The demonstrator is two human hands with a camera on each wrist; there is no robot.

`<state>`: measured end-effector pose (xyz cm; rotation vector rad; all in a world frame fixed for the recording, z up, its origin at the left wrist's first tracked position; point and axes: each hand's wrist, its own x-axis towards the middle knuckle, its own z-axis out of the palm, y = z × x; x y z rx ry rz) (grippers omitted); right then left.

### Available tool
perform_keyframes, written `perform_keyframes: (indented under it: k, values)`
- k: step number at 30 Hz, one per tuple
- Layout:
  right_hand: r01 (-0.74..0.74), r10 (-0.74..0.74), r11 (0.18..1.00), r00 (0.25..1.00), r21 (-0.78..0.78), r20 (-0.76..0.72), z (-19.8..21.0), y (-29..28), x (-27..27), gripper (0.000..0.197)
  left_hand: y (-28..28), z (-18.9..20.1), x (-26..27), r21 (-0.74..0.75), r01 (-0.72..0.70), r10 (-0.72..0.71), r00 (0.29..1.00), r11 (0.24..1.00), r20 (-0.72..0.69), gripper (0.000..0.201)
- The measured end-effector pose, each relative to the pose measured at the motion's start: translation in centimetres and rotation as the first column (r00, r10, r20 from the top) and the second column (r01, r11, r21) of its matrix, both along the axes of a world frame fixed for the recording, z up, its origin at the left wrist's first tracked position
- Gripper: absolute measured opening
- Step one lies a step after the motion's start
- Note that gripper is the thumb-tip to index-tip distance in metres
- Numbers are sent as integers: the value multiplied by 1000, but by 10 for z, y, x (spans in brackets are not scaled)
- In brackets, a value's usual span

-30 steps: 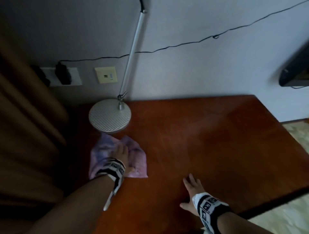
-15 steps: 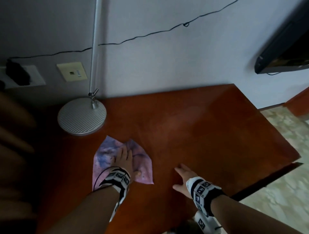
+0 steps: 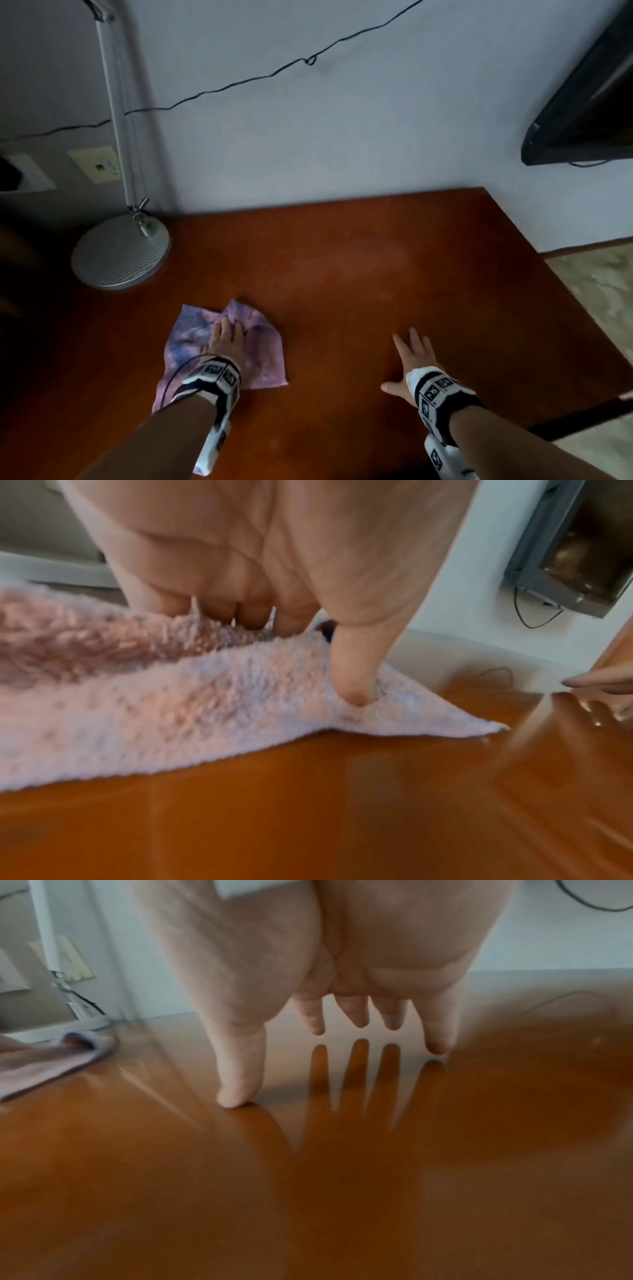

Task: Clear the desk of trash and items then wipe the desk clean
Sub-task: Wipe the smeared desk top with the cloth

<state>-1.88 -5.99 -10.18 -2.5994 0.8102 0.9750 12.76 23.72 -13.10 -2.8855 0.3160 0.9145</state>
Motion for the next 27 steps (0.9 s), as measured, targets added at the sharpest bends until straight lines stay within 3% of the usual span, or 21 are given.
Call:
perform_keyframes:
  k: [5, 10, 13, 18, 21, 24, 27]
  values:
    - [-45, 45, 999, 999, 10, -26, -5, -52, 3, 116, -56, -3, -17, -17, -101, 101, 995, 995, -20, 107]
    - [-93, 93, 996, 995, 12, -33, -4, -71, 1, 113, -71, -15, 24, -5, -173, 173, 985, 985, 18, 117]
    - [-80, 81, 996, 995, 26, -59, -7, -77, -2, 115, -85, -11, 47, -18, -225, 226, 973, 974, 51, 113]
    - [-101, 103, 995, 990, 24, -100, -7, -78, 2, 115, -119, -1, 42, -21, -257, 258, 964, 966, 69, 99]
    - [-115, 119, 992, 987, 47, -106, -7, -81, 3, 114, -157, -6, 19, -74, -156, 161, 985, 985, 67, 95]
    - [-119, 120, 992, 992, 30, -47, -2, -98, 4, 113, -203, -6, -15, -88, 39, -36, 999, 995, 37, 94]
    - [-1, 1, 999, 1000, -39, -10, 4, -132, 8, 117, -226, -4, -29, -78, 153, -153, 988, 985, 4, 96]
